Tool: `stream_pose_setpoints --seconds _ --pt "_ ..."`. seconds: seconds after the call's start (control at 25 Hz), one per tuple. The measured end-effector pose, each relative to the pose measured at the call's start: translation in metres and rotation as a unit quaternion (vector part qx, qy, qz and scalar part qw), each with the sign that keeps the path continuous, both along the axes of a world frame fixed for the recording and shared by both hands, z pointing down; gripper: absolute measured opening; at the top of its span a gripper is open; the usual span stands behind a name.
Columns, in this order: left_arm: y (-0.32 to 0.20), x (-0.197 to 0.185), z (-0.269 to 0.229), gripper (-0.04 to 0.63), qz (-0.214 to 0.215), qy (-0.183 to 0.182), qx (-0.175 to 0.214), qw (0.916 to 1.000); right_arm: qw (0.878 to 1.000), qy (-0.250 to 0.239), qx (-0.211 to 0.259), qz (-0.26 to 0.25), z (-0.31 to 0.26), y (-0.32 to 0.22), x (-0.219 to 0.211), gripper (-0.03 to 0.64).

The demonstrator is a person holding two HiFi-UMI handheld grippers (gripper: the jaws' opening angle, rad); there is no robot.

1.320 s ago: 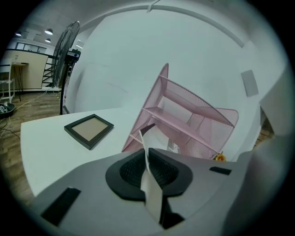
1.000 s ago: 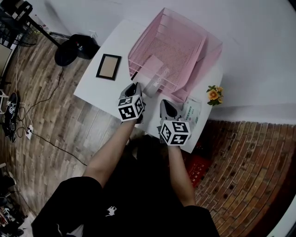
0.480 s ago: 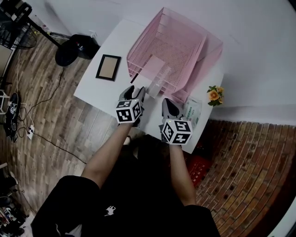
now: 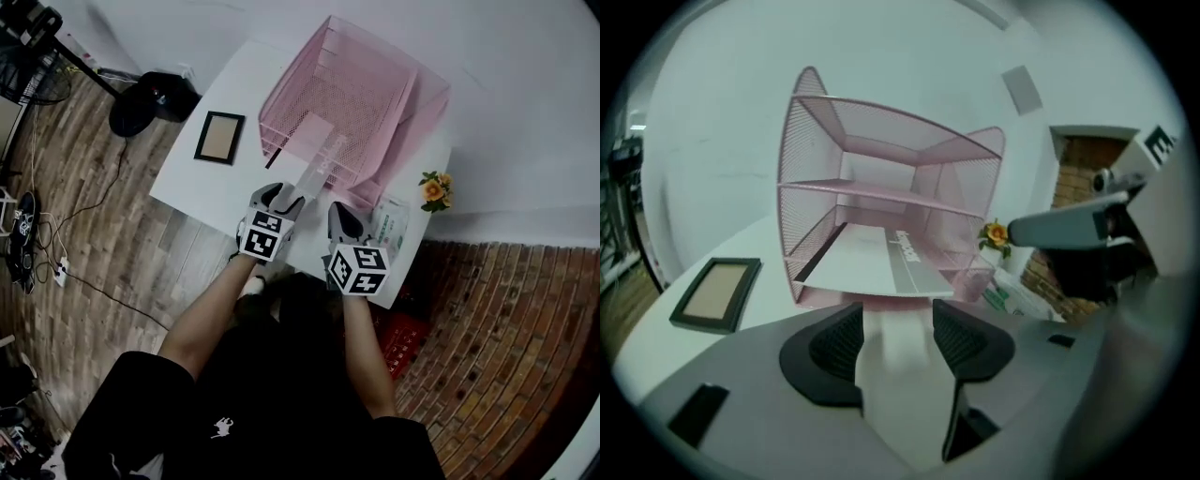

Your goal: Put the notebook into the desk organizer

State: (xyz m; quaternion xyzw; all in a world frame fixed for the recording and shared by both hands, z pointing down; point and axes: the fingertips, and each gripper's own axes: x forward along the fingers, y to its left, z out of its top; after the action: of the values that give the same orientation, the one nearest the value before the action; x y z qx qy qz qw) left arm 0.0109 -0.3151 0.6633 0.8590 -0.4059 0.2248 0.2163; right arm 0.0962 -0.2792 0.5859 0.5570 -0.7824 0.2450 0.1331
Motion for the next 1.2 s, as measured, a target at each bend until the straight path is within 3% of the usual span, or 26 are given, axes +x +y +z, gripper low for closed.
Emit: stream_pose_setpoints --seconds 0.12,0.32,0.52,1.2 --pt "0.001 0.001 0.003 0.236 0.033 -0.057 0.033 0.9973 1.000 0.000 -0.001 0.004 0.001 0.001 0.002 0.002" --pt "-0.007 0.000 0.011 0.210 0.040 -0.087 0.031 0.9949 1.000 -0.001 -0.001 0.009 0.001 0.001 0.005 0.002" --pt "-0.017 0.002 0.002 0.181 0.032 -0.080 0.046 0.9952 1.000 -0.001 -0.003 0.013 0.003 0.000 0.007 0.002" --pt "-0.057 0.028 -0.011 0.179 0.001 -0.072 0.041 0.9965 1.000 -0.003 -0.005 0.023 0.005 -0.002 0.023 0.002"
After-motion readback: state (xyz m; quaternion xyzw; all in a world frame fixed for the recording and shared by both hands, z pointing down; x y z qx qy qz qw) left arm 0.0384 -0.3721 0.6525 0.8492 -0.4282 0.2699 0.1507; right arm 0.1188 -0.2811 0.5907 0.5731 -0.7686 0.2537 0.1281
